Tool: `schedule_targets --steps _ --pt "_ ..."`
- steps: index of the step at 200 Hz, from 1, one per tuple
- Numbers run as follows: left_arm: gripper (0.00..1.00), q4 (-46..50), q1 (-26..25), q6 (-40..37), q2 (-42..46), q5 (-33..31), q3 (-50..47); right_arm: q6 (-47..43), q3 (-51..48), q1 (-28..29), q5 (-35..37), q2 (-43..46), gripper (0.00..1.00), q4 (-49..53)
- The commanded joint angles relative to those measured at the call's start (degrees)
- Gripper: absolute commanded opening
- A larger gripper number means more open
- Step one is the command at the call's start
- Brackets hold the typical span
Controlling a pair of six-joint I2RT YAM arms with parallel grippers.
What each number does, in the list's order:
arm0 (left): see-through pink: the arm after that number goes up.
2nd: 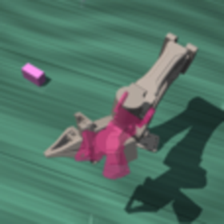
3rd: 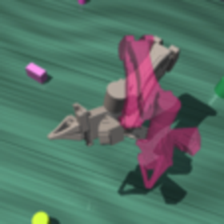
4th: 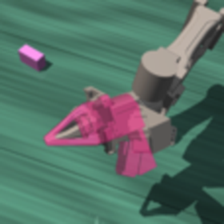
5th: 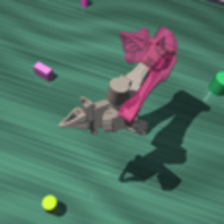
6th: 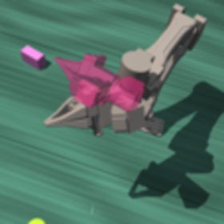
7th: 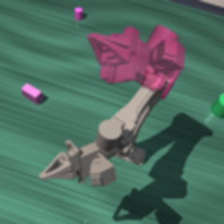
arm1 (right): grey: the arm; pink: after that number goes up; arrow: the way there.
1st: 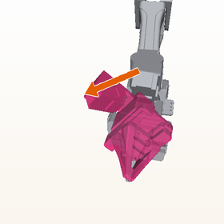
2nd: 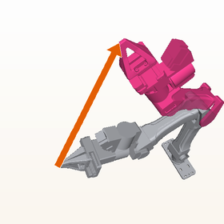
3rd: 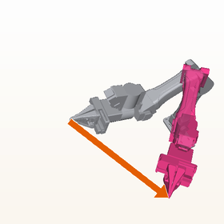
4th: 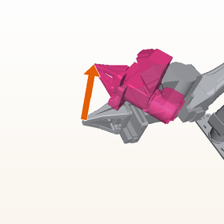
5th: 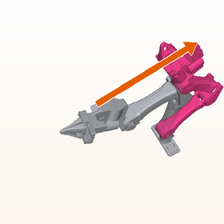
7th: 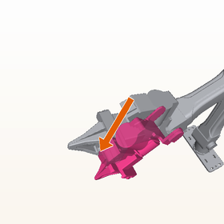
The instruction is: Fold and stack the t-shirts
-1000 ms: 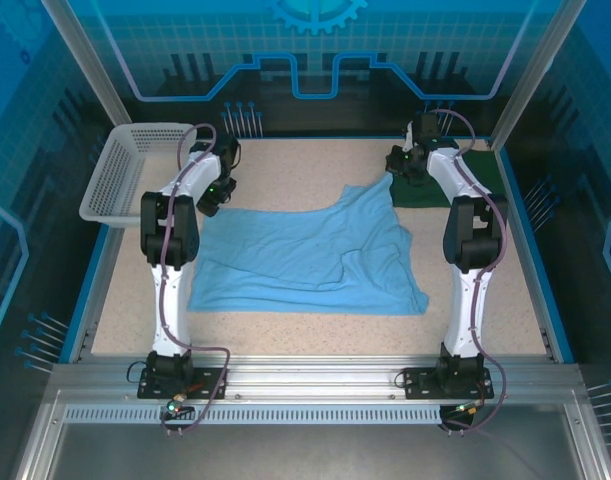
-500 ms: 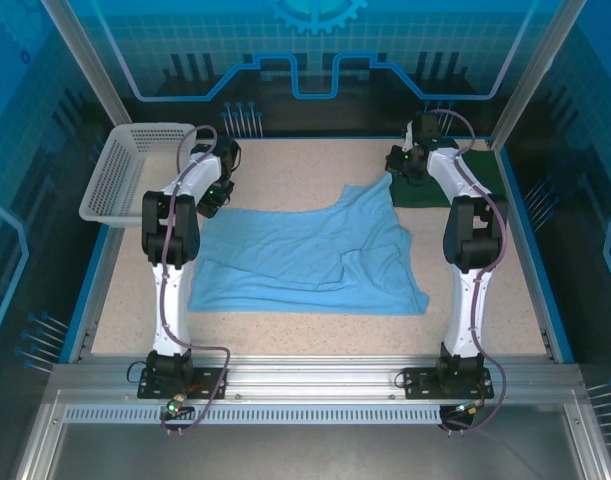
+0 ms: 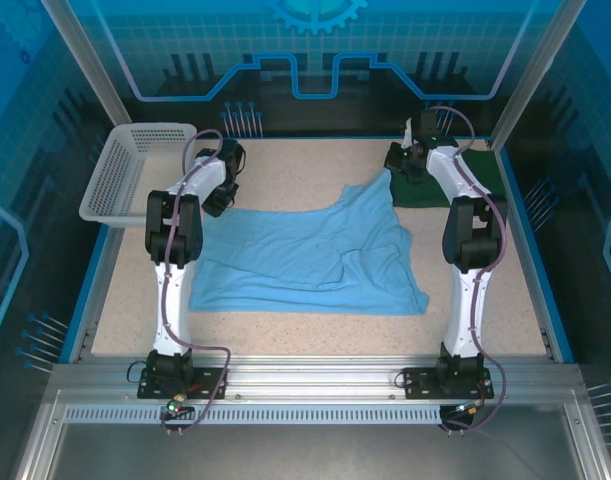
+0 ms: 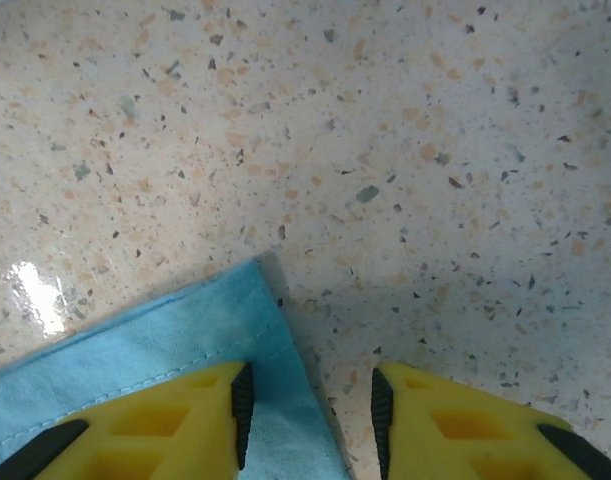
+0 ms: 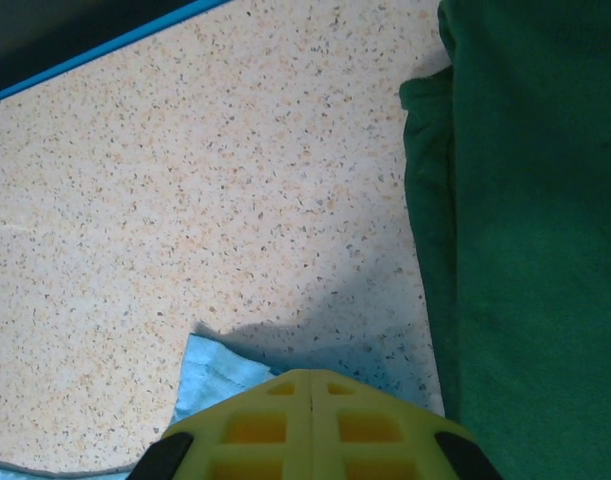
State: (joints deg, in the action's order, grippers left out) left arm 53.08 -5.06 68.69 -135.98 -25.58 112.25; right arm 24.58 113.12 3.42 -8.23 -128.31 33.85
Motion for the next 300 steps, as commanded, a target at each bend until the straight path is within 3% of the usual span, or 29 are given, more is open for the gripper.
schedule_targets --steps 1,43,121,184,252,300 --pt "0.39 1.6 -0.5 -0.5 -1.4 -1.9 0.8 0.2 1.8 0.4 -1.0 -1.5 0.00 0.8" --pt "0.39 0.5 -1.3 0.0 -0.7 -1.7 -2.3 0.7 2.1 0.4 -1.4 -1.6 0.00 0.7" --pt "0.01 -0.3 -1.4 -1.5 -0.2 -2.3 -1.1 0.9 2.5 0.4 -2.2 -1.5 0.00 0.9" --pt "0.00 -7.6 -1.1 -10.4 8.9 -3.1 -6.5 0.1 -1.9 0.8 -7.6 3.4 0.00 -1.3" --pt "0.00 -24.1 -0.7 -20.3 26.4 5.3 -30.9 -2.0 -20.3 0.1 -16.8 18.9 0.00 -4.7" --pt "0.00 -30.2 -0.8 -28.1 36.9 10.7 -43.5 -4.3 -33.8 -0.2 -20.0 29.8 0.00 -5.1"
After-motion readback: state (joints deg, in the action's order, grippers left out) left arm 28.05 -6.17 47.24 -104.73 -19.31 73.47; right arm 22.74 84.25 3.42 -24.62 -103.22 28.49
